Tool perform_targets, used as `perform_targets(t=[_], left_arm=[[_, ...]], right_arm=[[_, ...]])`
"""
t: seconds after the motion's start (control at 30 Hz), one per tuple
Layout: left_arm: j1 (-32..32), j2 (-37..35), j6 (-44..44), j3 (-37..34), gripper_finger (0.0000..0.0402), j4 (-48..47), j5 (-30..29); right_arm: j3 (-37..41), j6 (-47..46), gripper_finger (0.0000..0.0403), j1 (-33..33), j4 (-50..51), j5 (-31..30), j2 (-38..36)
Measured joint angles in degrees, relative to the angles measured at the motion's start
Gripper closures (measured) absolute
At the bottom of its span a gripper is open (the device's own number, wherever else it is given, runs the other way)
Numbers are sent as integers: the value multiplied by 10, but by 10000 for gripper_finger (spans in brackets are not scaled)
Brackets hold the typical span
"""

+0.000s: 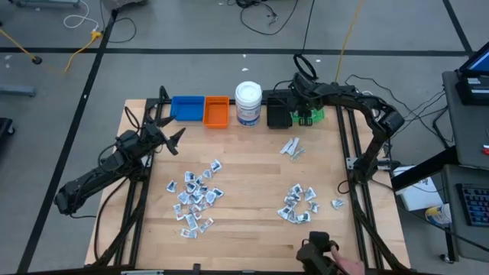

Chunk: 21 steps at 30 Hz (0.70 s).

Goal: Pick & Place First Aid Supplies
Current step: Put the bandage into the green bin

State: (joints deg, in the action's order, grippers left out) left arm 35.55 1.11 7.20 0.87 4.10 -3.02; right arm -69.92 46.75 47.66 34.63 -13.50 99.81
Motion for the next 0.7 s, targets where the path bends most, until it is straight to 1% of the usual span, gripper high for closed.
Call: perform_targets(t=[0.13,0.47,0.7], left_arm=[[0,0,0,0,91,0,0],[0,0,0,0,91,0,0],[0,0,0,0,92,0,0]], right_arm=[[0,-7,238,-1,17,7,-25],[0,-9,261,-10,119,106,-103],[0,-9,264,-52,177,175,-131]])
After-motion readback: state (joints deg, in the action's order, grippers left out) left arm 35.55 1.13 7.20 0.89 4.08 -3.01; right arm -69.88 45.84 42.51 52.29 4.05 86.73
